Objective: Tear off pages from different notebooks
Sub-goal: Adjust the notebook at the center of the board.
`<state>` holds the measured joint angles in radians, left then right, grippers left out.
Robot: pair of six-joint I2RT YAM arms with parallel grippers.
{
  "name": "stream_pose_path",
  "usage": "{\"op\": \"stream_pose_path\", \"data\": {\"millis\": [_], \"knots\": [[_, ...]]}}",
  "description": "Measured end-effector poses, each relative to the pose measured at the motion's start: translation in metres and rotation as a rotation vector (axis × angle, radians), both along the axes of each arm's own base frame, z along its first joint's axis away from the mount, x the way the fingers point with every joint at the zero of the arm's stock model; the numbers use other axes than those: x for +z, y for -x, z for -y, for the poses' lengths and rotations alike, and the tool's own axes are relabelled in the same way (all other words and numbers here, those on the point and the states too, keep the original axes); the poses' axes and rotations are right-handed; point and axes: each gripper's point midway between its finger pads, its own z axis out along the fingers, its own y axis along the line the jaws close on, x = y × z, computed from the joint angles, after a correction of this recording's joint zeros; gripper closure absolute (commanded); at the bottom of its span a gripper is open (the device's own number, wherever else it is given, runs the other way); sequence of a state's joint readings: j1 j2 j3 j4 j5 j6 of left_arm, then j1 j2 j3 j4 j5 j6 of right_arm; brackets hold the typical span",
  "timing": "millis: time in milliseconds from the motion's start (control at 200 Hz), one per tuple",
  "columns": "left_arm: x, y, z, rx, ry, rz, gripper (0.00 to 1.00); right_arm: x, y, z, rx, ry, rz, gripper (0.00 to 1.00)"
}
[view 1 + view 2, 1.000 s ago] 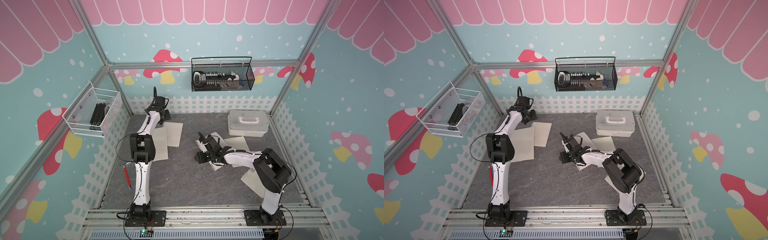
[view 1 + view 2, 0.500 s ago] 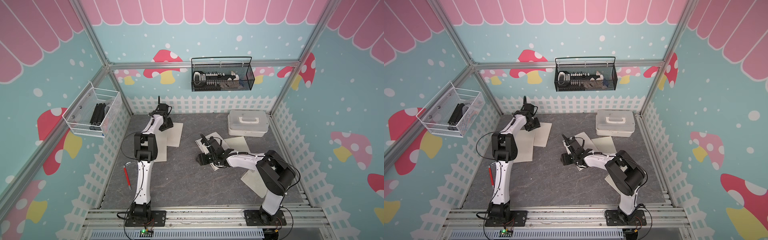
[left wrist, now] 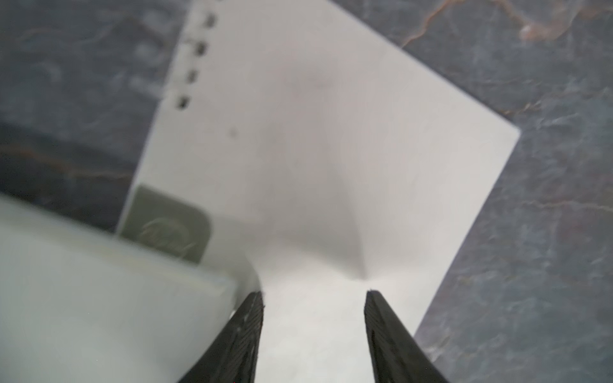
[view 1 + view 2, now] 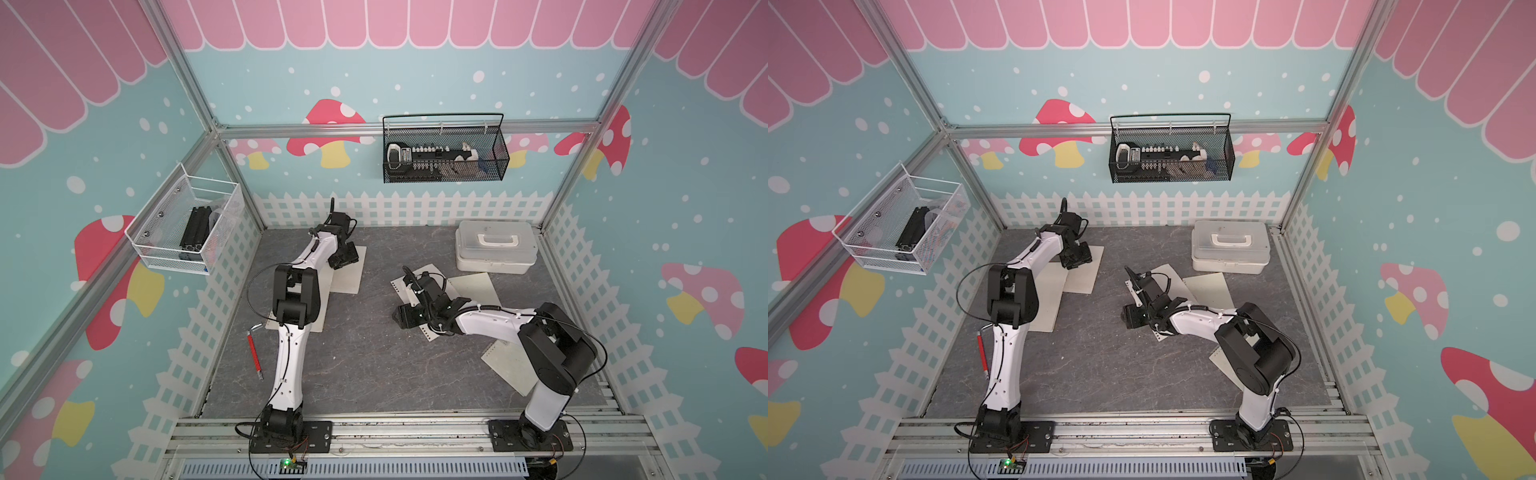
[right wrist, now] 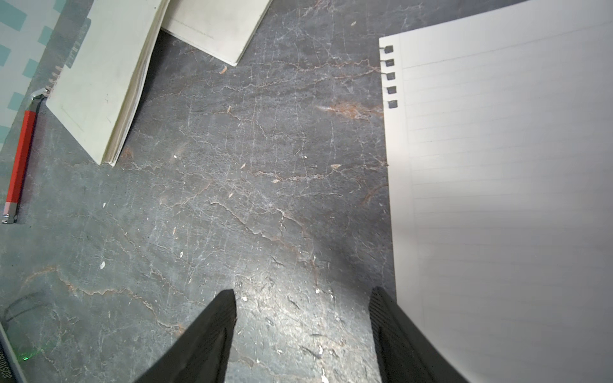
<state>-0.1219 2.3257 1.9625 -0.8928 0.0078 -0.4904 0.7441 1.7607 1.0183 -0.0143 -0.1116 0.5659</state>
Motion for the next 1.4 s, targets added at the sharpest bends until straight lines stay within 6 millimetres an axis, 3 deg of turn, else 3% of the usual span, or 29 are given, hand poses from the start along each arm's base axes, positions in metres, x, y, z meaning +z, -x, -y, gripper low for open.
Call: {"op": "stream_pose_path", "data": {"millis": [100, 230, 320, 425, 610, 815, 1031, 1241, 1401], "knots": [[0.017, 0.041, 0.0, -0.011, -0.013, -0.001, 0.43, 0.0, -0.001, 0.0, -0.003, 0.002, 0.002, 0.33], [0.028, 0.079, 0.035, -0.093, 0.001, 0.033, 0.42, 0.0, -0.001, 0.0, -0.002, -0.001, 0.003, 0.33], [0.014, 0.099, 0.05, -0.118, 0.017, 0.024, 0.43, -0.001, 0.0, -0.002, 0.002, -0.007, -0.001, 0.33], [-0.02, 0.119, 0.029, -0.056, 0.009, -0.03, 0.43, -0.001, 0.0, -0.003, 0.004, -0.016, -0.004, 0.33], [-0.018, 0.121, -0.02, 0.09, 0.01, 0.016, 0.44, -0.008, 0.004, 0.001, 0.002, -0.006, -0.017, 0.33], [-0.019, 0.115, -0.049, 0.153, -0.015, 0.024, 0.44, -0.018, 0.005, 0.001, 0.002, 0.006, -0.035, 0.32], [-0.017, 0.074, -0.079, 0.179, -0.045, 0.042, 0.43, -0.03, 0.006, 0.0, 0.005, 0.021, -0.058, 0.32], [-0.002, 0.036, -0.077, 0.128, -0.025, 0.091, 0.39, -0.027, 0.001, -0.006, 0.01, 0.008, -0.059, 0.32], [0.011, 0.016, -0.059, 0.07, 0.066, 0.143, 0.25, -0.013, -0.015, -0.023, 0.009, -0.027, -0.032, 0.32]]}}
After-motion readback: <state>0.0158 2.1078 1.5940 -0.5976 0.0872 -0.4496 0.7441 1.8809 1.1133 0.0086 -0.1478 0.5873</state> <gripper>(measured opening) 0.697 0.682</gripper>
